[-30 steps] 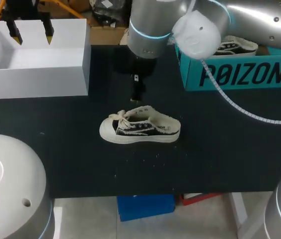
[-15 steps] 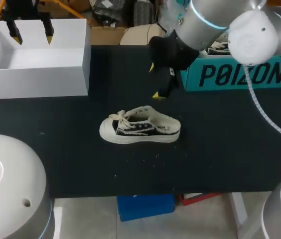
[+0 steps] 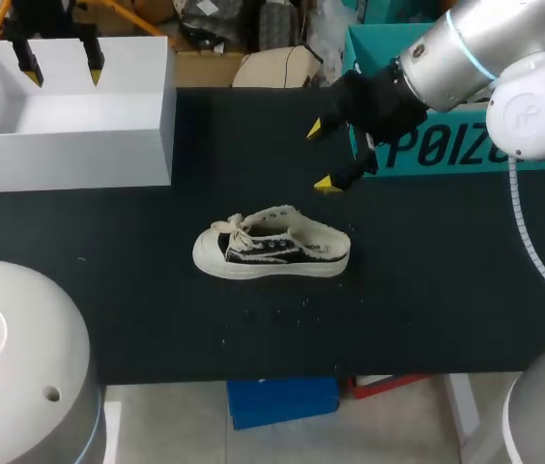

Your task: Take the shoe out of the shoebox, open the shoe tongue, remove and reinsert the insole, then place the shoe into the shoebox

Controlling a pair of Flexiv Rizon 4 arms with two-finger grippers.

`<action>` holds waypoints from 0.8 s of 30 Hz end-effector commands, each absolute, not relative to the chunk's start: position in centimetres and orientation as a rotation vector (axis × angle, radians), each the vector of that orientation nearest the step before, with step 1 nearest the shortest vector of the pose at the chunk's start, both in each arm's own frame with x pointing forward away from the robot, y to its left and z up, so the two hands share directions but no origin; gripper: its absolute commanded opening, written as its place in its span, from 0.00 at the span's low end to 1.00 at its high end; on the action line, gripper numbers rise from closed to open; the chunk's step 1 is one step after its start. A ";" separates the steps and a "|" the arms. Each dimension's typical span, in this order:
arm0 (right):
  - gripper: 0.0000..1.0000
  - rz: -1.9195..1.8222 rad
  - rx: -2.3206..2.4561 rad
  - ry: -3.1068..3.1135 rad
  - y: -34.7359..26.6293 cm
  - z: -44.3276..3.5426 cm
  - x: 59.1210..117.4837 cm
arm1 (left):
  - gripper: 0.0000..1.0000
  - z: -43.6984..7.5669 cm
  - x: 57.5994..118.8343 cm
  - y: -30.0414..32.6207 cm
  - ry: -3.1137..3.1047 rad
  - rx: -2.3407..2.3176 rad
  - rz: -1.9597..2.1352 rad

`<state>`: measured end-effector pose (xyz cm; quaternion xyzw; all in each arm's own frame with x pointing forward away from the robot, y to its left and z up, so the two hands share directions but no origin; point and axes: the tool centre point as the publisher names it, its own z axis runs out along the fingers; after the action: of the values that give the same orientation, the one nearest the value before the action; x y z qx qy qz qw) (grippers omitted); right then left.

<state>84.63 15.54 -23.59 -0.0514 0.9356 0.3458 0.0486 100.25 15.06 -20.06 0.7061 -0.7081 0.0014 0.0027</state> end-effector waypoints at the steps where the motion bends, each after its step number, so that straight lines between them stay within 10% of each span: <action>1: 1.00 1.109 -0.158 2.829 15.4 -23.8 84.5 | 1.00 -20.0 100.2 15.0 -2.220 2.217 -0.001; 24: 1.00 1.259 -0.120 2.740 13.0 -29.6 83.5 | 1.00 -20.0 100.2 15.0 -2.220 2.217 -0.001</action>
<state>83.57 13.18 -27.97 -0.0403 0.9177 0.3909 0.0573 100.25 15.06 -20.06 0.7060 -0.7082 0.0014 0.0027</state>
